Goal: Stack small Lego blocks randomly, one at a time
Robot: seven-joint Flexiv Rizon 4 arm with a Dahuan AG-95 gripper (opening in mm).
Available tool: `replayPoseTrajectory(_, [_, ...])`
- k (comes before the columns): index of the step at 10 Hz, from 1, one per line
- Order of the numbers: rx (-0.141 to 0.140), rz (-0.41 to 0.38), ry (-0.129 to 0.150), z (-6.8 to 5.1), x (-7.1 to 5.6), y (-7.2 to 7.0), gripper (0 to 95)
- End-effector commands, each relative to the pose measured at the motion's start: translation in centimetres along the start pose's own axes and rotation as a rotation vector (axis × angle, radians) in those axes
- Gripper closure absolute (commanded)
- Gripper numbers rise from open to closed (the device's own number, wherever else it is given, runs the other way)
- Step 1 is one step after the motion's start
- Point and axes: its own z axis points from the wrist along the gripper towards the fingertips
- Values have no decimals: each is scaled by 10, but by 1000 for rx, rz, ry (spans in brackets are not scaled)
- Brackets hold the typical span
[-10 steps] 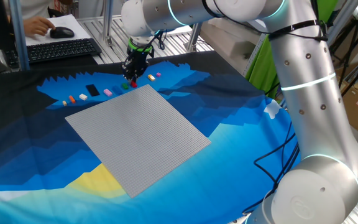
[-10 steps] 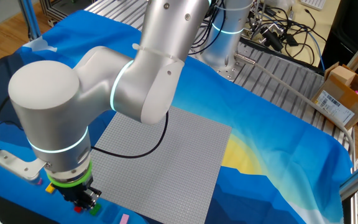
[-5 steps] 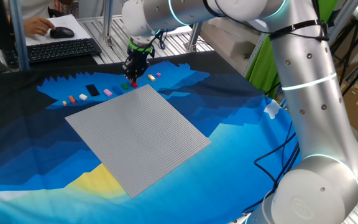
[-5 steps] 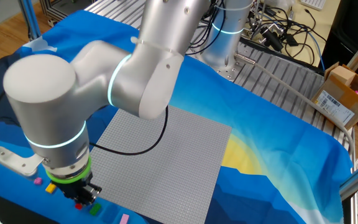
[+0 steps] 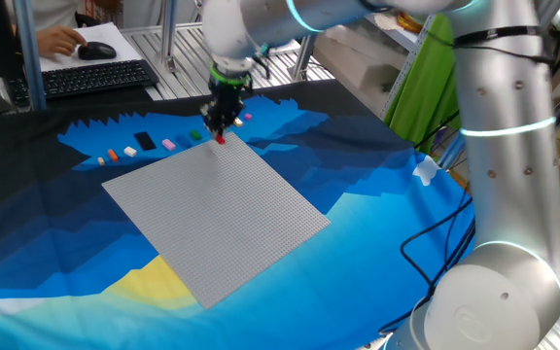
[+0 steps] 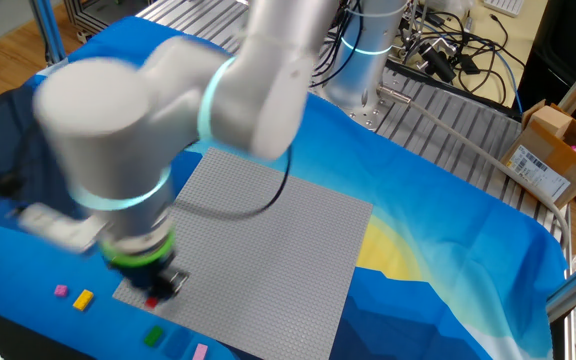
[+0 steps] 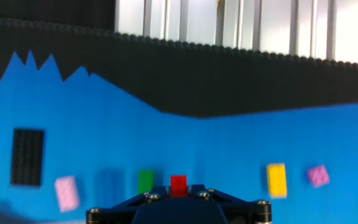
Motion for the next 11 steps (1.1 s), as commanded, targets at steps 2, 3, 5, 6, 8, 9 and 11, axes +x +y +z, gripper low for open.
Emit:
replayPoseTrajectory(2, [-2, -15, 13, 10, 11, 5, 950])
replayPoseTrajectory(3, [0, -19, 19, 13, 13, 5, 950])
replayPoseTrajectory(5, [1, -18, 26, 16, 16, 7, 950])
replayPoseTrajectory(6, [1, -17, 22, 17, 17, 7, 950])
replayPoseTrajectory(8, [3, -17, 20, 24, 17, 9, 950])
replayPoseTrajectory(9, [4, -19, 21, 26, 17, 9, 950])
replayPoseTrajectory(11, [1, -21, 25, 28, 17, 9, 950])
